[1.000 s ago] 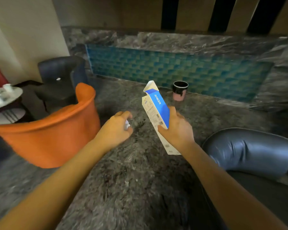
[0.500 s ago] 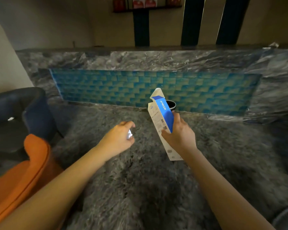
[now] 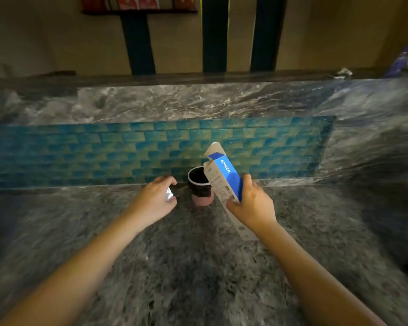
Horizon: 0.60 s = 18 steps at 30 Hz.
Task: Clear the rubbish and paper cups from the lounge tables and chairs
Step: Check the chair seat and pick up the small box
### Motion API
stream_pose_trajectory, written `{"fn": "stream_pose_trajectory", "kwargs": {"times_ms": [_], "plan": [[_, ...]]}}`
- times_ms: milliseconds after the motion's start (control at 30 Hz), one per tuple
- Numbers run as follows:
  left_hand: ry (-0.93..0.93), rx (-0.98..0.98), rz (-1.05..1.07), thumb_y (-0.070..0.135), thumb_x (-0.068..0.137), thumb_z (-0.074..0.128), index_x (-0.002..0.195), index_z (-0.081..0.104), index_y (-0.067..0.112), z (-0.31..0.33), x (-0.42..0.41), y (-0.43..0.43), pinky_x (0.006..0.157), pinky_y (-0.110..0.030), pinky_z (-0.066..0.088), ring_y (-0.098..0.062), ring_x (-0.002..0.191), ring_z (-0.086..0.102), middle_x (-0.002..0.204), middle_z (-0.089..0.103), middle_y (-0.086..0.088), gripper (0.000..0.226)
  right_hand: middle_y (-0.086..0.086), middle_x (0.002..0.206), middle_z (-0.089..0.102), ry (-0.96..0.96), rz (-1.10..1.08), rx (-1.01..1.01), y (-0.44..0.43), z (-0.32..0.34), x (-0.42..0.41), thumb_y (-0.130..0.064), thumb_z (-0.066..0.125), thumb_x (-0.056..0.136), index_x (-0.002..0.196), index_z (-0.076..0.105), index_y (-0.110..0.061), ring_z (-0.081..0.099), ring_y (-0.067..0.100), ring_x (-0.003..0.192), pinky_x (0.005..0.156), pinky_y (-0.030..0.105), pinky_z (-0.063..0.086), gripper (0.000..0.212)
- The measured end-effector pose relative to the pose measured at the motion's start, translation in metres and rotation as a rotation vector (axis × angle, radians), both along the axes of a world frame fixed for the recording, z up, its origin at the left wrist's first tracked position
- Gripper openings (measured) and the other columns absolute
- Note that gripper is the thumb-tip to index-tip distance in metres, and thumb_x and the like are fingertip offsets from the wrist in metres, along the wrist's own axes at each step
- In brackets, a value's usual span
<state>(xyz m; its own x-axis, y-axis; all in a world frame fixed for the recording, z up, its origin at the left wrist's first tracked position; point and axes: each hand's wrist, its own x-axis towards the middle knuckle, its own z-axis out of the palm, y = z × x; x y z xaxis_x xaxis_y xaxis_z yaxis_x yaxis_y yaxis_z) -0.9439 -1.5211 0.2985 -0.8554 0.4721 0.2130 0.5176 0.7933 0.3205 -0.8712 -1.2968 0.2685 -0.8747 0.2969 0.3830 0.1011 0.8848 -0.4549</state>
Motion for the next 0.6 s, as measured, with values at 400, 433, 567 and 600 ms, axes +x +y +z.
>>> {"fn": "stream_pose_trajectory", "kwargs": {"times_ms": [400,433,567,600], "plan": [[-0.031,-0.029,-0.173,0.018,0.086,0.055,0.120,0.047,0.013,-0.026,-0.382,0.139,0.089,-0.029,0.036,-0.025,0.116,0.047,0.128,0.051,-0.008,0.036,0.002,0.082,0.051,0.009,-0.086,-0.025,0.107,-0.036,-0.373,-0.034,0.061,0.076,0.101,0.036,-0.013,0.051,0.028,0.071,0.055,0.030,0.030,0.041],[-0.033,-0.038,-0.171,0.018,0.086,0.054,0.120,0.046,0.013,-0.022,-0.415,0.145,0.089,-0.030,0.037,-0.025,0.117,0.047,0.129,0.050,-0.008,0.036,0.000,0.080,0.048,0.009,-0.083,-0.031,0.114,-0.035,-0.406,-0.034,0.061,0.076,0.100,0.035,-0.014,0.047,0.026,0.067,0.054,0.029,0.029,0.041],[-0.050,-0.058,-0.154,0.019,0.087,0.054,0.122,0.046,0.014,-0.012,-0.533,0.162,0.090,-0.033,0.039,-0.025,0.117,0.048,0.131,0.050,-0.007,0.036,-0.002,0.077,0.045,-0.019,-0.063,-0.041,0.136,-0.031,-0.527,-0.031,0.063,0.076,0.092,0.027,-0.019,0.041,0.022,0.062,0.049,0.028,0.026,0.041],[-0.064,-0.061,-0.154,0.019,0.087,0.054,0.122,0.046,0.014,-0.016,-0.560,0.165,0.089,-0.033,0.039,-0.025,0.117,0.048,0.130,0.050,-0.008,0.036,-0.003,0.077,0.044,-0.027,-0.060,-0.047,0.140,-0.032,-0.554,-0.031,0.063,0.076,0.091,0.026,-0.020,0.041,0.022,0.061,0.049,0.028,0.025,0.042]]}}
